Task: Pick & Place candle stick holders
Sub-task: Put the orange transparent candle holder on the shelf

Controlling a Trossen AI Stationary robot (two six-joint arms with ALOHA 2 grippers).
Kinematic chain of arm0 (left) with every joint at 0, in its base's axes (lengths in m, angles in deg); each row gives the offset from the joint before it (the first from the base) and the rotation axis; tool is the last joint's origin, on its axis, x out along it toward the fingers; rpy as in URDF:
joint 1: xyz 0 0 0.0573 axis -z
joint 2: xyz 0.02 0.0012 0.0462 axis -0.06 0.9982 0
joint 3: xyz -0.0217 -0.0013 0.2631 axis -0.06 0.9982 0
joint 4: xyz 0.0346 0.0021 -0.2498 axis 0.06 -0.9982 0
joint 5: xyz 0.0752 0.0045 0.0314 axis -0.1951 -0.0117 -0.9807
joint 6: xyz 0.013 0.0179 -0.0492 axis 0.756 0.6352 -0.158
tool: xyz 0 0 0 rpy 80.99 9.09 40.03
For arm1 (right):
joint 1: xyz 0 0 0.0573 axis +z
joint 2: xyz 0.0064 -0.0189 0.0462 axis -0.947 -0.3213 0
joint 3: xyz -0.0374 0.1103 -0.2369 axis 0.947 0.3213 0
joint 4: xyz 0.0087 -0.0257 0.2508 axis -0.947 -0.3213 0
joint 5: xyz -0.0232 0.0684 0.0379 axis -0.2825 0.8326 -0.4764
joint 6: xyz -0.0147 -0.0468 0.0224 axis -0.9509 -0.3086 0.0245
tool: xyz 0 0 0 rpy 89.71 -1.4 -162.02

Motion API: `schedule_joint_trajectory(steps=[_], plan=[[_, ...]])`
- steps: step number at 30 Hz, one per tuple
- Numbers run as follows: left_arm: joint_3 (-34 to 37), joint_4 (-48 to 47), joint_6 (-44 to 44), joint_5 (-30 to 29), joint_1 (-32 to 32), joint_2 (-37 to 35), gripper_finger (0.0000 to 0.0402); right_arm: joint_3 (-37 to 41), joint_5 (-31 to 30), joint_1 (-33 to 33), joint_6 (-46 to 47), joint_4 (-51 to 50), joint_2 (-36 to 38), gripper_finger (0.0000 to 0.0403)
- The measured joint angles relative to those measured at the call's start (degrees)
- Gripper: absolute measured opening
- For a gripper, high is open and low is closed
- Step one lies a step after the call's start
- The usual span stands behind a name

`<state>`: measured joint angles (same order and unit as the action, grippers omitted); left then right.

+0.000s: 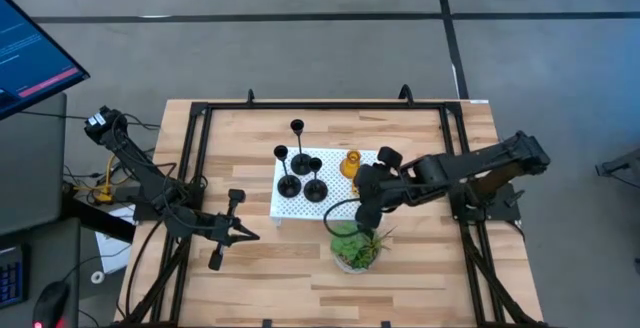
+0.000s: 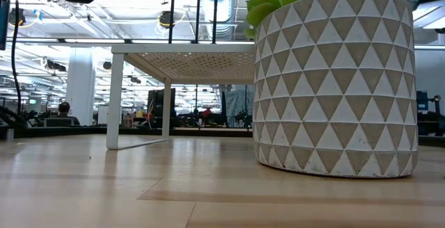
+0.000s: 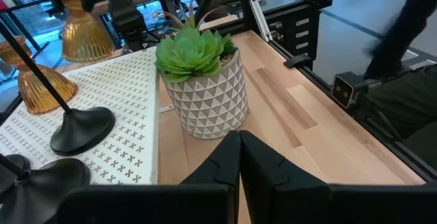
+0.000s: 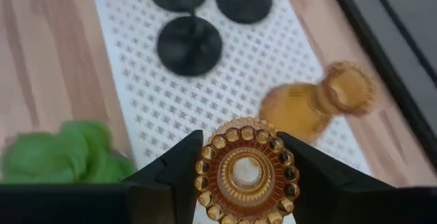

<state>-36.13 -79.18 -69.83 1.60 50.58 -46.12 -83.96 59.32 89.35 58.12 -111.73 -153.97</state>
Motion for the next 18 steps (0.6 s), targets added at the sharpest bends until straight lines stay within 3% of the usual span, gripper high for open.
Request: schedule_joint_trajectory(steps=[12,18], plan=[[0.0,-0.2,-0.46,0.19,0.07,-0.02,0.0008,0.0,2.23,-0.75,-1.48,0.47,-4.22,0.0155],[0.0,-0.2,-0.46,0.2,0.07,0.0,0.0008,-0.06,2.45,-1.44,-1.01,0.29,-4.73,0.0178]])
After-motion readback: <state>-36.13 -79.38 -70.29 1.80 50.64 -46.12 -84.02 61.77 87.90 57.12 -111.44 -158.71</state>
